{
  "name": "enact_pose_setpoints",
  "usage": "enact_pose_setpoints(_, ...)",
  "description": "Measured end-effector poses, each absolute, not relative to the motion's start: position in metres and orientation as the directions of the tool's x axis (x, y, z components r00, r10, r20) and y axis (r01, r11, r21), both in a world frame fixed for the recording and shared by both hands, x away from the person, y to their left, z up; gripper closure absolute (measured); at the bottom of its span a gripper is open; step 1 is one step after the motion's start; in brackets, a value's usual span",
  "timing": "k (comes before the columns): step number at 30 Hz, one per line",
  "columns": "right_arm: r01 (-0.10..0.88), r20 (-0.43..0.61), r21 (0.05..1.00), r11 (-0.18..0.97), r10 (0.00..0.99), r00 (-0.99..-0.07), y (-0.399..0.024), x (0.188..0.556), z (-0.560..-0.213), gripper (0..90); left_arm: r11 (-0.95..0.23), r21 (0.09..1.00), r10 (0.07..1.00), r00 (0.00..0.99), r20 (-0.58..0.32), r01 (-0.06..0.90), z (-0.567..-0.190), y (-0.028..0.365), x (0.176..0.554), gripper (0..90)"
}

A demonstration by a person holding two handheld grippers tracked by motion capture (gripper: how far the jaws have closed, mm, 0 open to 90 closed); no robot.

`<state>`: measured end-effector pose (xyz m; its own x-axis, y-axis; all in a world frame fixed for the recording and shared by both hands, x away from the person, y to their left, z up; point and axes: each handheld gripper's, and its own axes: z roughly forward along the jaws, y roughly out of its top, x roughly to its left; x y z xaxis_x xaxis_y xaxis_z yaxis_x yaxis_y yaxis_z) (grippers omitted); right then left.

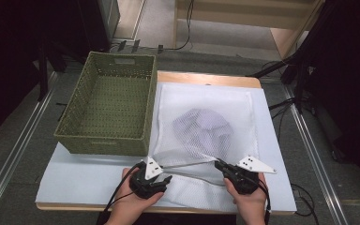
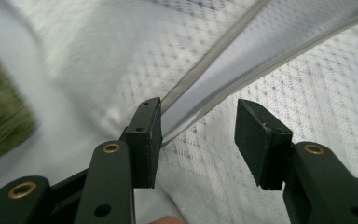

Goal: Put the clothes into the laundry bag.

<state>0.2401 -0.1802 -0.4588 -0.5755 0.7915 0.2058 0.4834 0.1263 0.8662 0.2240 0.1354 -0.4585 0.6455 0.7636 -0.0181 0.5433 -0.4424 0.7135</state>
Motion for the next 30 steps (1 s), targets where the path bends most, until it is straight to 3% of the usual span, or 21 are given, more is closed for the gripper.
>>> enact_pose_setpoints(11,0.538,0.196,0.825,0.174,0.804,-0.562,-0.178,0.238,-0.471,82.9,-0.343,0.717,0.801,0.587,-0.113,0.607,-0.463,0.176,0.223,45.4)
enact_pose_setpoints(17,0.538,0.229,0.830,0.147,0.790,-0.569,-0.182,0.225,-0.471,57.1,-0.330,0.763,0.779,0.617,-0.112,0.555,-0.459,0.185,0.218,44.8)
enact_pose_setpoints(21,0.499,0.216,0.860,0.103,0.814,-0.540,-0.184,0.218,-0.457,49.0,-0.301,0.783,0.791,0.602,-0.114,0.544,-0.456,0.197,0.219,46.0)
enact_pose_setpoints(26,0.444,0.195,0.893,0.070,0.830,-0.522,-0.171,0.213,-0.438,50.4,-0.286,0.781,0.805,0.581,-0.118,0.555,-0.457,0.204,0.219,55.8)
enact_pose_setpoints(30,0.441,0.179,0.889,0.127,0.788,-0.589,-0.144,0.210,-0.434,55.4,-0.292,0.771,0.805,0.581,-0.122,0.566,-0.456,0.205,0.219,74.8)
